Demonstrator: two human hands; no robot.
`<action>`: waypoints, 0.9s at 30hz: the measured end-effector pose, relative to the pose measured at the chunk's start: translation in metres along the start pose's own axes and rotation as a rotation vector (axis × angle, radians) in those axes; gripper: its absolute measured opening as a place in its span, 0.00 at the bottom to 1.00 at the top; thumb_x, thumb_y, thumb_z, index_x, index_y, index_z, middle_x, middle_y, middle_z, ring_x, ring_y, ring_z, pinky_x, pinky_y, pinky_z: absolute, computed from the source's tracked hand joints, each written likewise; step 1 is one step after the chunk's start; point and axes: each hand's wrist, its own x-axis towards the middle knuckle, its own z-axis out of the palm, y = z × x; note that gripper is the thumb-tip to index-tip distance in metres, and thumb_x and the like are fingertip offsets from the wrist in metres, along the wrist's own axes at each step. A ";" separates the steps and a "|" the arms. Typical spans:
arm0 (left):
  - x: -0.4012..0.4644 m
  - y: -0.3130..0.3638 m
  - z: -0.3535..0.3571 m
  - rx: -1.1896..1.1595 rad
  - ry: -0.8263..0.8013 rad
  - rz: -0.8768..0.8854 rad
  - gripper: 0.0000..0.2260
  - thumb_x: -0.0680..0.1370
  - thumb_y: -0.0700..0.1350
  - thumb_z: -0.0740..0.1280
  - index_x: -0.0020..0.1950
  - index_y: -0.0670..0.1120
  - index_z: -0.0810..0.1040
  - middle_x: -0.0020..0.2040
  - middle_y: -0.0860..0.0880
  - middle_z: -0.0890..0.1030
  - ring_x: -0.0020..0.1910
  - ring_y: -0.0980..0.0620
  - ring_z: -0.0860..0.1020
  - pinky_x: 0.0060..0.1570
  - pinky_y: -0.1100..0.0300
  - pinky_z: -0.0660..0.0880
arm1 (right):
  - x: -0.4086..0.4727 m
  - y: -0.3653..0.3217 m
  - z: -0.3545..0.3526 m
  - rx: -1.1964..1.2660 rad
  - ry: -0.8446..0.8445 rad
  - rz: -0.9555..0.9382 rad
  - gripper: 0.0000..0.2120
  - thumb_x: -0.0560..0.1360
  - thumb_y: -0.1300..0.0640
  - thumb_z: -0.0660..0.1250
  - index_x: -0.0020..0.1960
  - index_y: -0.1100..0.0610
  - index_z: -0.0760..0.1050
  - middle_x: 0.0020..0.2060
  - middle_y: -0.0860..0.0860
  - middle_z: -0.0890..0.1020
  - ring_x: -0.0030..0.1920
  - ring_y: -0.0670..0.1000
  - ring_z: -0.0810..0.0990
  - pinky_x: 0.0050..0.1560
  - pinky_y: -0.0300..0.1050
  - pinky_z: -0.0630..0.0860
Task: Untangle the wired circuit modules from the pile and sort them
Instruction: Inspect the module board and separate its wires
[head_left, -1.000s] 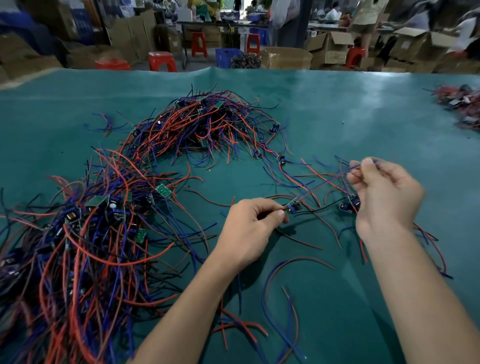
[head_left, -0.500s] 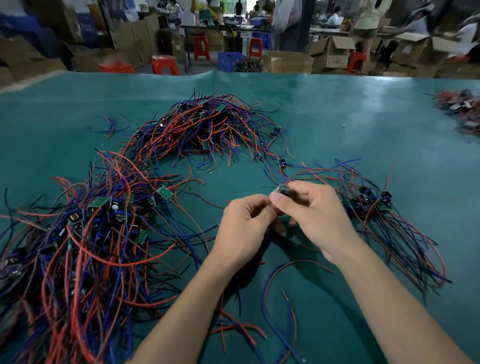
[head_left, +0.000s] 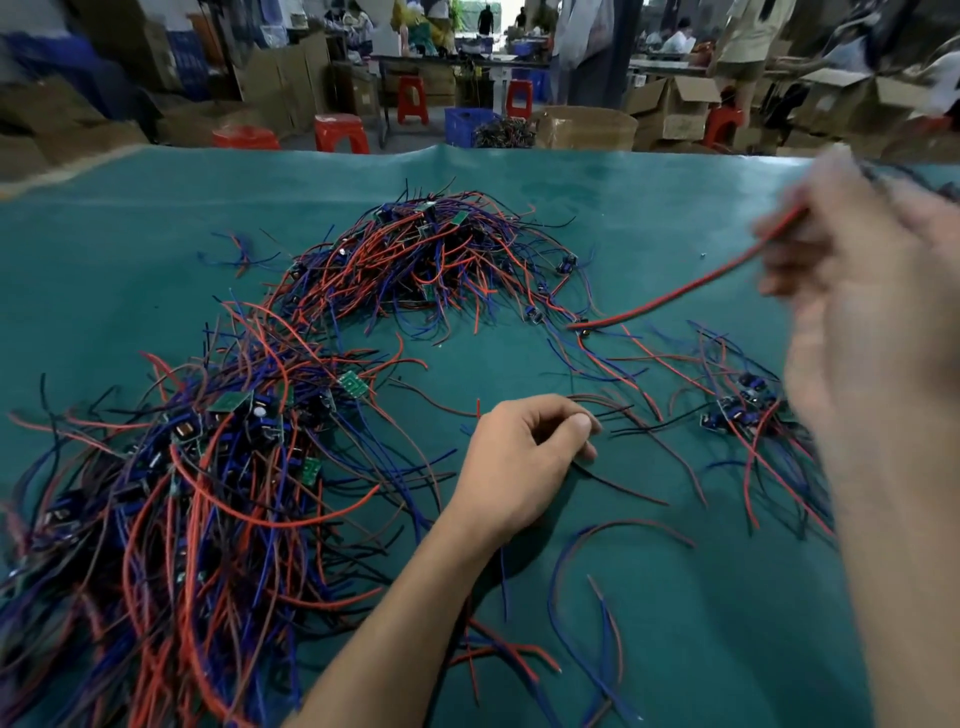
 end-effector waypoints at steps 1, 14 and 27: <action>0.000 -0.001 0.000 0.015 0.010 -0.002 0.08 0.78 0.44 0.66 0.44 0.48 0.84 0.36 0.53 0.85 0.33 0.63 0.78 0.38 0.66 0.71 | -0.003 -0.007 0.016 -0.027 -0.118 0.035 0.10 0.78 0.53 0.70 0.39 0.54 0.80 0.31 0.49 0.84 0.29 0.46 0.77 0.29 0.37 0.71; 0.001 -0.001 0.000 -0.031 0.048 -0.035 0.08 0.76 0.37 0.65 0.44 0.47 0.83 0.35 0.50 0.85 0.38 0.54 0.82 0.43 0.61 0.75 | 0.021 0.058 0.137 -1.198 -0.973 0.006 0.11 0.77 0.56 0.67 0.53 0.60 0.84 0.50 0.61 0.85 0.52 0.61 0.85 0.52 0.49 0.82; -0.001 0.003 0.000 0.101 0.074 -0.009 0.08 0.76 0.38 0.66 0.44 0.49 0.83 0.34 0.54 0.85 0.39 0.59 0.83 0.52 0.58 0.79 | 0.063 0.136 0.028 -1.137 -0.455 0.141 0.09 0.72 0.62 0.73 0.45 0.49 0.88 0.42 0.49 0.87 0.52 0.53 0.84 0.54 0.42 0.77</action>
